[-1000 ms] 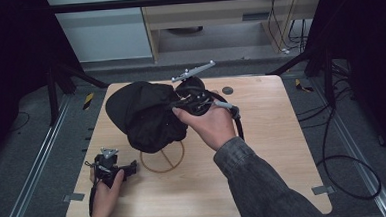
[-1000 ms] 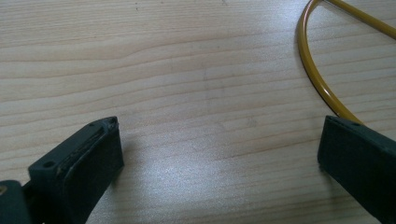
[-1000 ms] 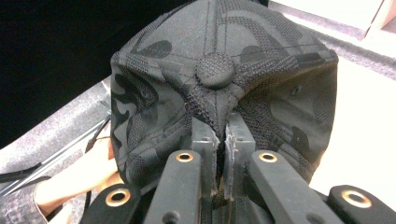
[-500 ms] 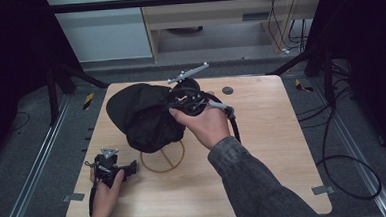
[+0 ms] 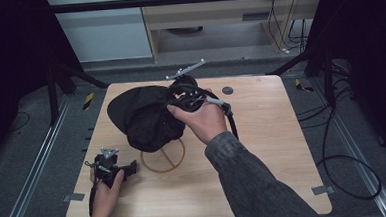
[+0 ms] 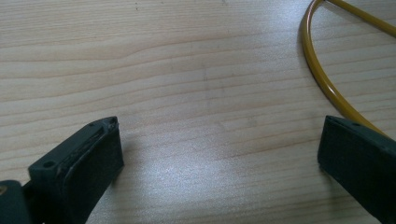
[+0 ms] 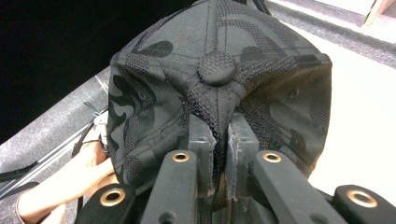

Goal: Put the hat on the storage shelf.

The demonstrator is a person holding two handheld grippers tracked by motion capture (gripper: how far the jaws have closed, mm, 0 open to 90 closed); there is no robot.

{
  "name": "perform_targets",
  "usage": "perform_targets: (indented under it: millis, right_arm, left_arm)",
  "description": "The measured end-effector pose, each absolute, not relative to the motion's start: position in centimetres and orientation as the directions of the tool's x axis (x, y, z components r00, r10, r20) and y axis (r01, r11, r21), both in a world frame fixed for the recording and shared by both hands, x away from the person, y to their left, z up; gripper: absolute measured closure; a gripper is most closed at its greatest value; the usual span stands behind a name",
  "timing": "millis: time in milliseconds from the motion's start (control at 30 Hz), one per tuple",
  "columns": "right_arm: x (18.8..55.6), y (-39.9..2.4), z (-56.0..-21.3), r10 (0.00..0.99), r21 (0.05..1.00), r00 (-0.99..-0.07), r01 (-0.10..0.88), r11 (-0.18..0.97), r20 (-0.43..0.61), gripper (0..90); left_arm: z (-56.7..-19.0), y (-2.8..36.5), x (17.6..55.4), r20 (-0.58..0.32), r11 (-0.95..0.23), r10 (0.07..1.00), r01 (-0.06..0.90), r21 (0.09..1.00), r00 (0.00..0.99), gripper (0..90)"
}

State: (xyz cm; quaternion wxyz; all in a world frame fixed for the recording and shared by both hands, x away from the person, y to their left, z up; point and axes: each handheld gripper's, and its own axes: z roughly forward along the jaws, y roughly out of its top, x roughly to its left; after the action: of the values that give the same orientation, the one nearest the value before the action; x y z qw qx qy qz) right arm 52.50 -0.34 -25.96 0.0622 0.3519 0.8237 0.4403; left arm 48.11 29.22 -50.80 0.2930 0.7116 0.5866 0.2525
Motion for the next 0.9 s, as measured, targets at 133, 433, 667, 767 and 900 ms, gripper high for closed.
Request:
perform_targets:
  millis: [133, 433, 667, 767, 900]
  right_arm:
    - [52.8, -0.2, -25.9, 0.634, 0.765, -0.745, 0.528, 0.369, 0.208, 81.9]
    - [53.4, 0.4, -25.5, 0.64, 0.752, -0.743, 0.532, 0.389, 0.195, 80.5]
    - [53.6, 0.3, -25.6, 0.638, 0.751, -0.743, 0.535, 0.388, 0.2, 79.6]
    - [53.6, 0.2, -25.6, 0.636, 0.752, -0.746, 0.532, 0.39, 0.198, 79.3]
    - [53.5, 0.2, -25.6, 0.633, 0.752, -0.75, 0.528, 0.396, 0.192, 78.8]
  left_arm:
    - [-50.8, 29.2, 48.1, 0.016, -0.14, 0.983, 0.687, 0.713, 0.184, 0.0]
    - [-50.8, 29.2, 48.1, 0.014, -0.139, 0.983, 0.687, 0.713, 0.184, 0.0]
    - [-50.8, 29.2, 48.1, 0.014, -0.139, 0.983, 0.687, 0.713, 0.184, 0.0]
    - [-50.8, 29.2, 48.1, 0.015, -0.139, 0.983, 0.687, 0.713, 0.184, 0.0]
    - [-50.8, 29.2, 48.1, 0.015, -0.142, 0.982, 0.687, 0.713, 0.187, 0.0]
